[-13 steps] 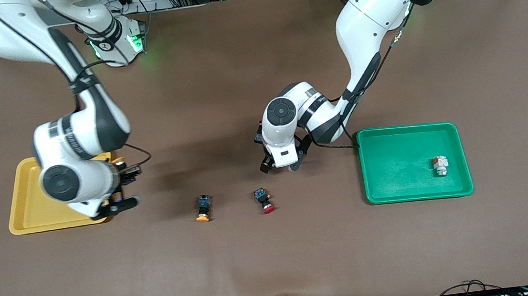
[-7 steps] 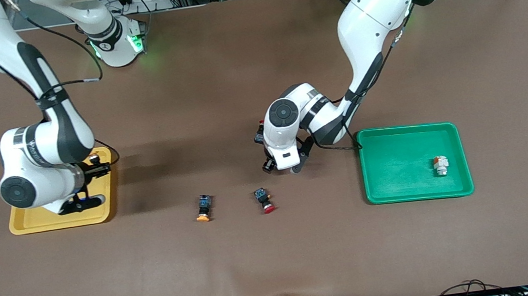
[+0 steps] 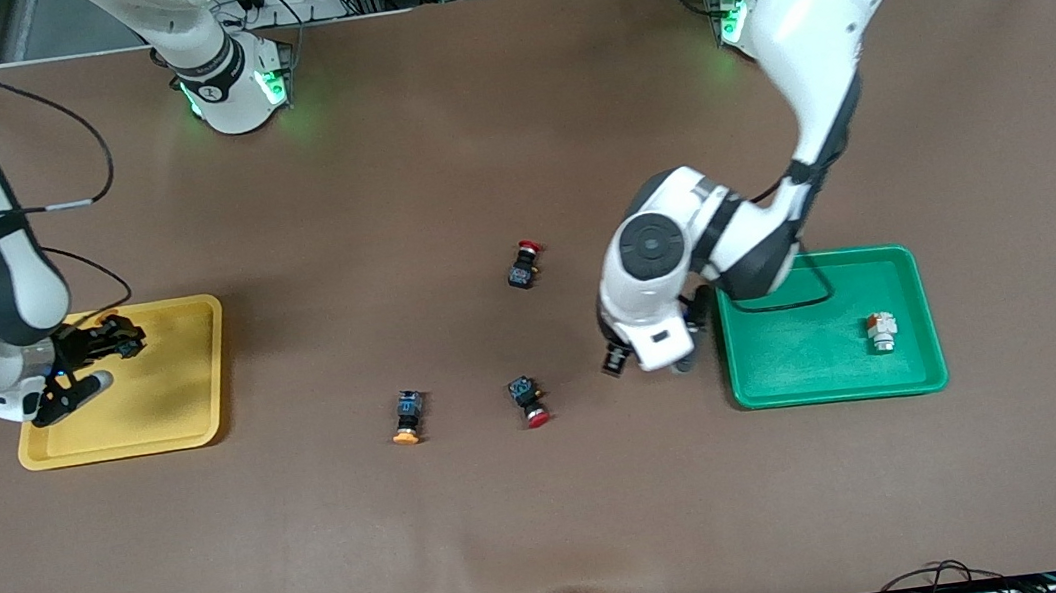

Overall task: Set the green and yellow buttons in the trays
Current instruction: 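Place the yellow button in the yellow tray while the left gripper carries green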

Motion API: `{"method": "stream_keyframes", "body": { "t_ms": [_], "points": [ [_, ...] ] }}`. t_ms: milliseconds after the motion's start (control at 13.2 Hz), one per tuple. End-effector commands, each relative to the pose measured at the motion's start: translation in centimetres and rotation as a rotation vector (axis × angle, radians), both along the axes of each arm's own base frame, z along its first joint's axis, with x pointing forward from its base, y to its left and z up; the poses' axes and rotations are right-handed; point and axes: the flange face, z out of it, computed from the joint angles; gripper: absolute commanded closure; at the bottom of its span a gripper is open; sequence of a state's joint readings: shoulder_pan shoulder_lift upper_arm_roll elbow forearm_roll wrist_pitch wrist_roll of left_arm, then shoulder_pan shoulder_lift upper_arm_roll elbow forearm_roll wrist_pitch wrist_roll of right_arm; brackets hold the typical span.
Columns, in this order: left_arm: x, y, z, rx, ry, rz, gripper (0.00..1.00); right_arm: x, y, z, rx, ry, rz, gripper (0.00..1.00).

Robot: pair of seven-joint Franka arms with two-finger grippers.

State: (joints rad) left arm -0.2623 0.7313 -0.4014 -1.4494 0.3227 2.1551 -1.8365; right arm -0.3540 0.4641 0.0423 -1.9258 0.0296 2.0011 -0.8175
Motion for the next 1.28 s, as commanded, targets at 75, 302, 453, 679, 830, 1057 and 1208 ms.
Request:
{"method": "stream_keyframes", "body": {
  "t_ms": [75,302,453,679,830,1057,1208],
  "points": [
    [0.8,3.0,4.2,0.022,-0.006,-0.069,1.00,1.4,-3.2,-2.9,0.130,-0.047,0.159,0.93],
    [2.2,6.6,5.2,0.046,0.016,-0.144,1.00,1.6,-3.6,-3.2,0.160,-0.033,0.161,0.25],
    [3.4,10.5,5.6,0.071,0.048,-0.198,1.00,1.6,-3.5,-3.1,0.165,-0.024,0.158,0.00],
    [5.2,15.9,5.6,0.081,0.071,-0.251,1.00,1.7,-2.0,-2.4,0.175,0.015,0.100,0.00],
    [6.4,20.1,5.4,0.078,0.085,-0.300,1.00,2.1,-0.2,-1.7,0.138,0.054,0.017,0.00],
    [7.1,23.5,3.9,0.074,0.111,-0.315,1.00,3.5,5.2,0.5,0.050,0.107,-0.106,0.00],
    [7.2,26.0,1.9,0.069,0.144,-0.346,1.00,4.5,10.5,1.6,0.044,0.110,-0.145,0.00]
  ]
}}
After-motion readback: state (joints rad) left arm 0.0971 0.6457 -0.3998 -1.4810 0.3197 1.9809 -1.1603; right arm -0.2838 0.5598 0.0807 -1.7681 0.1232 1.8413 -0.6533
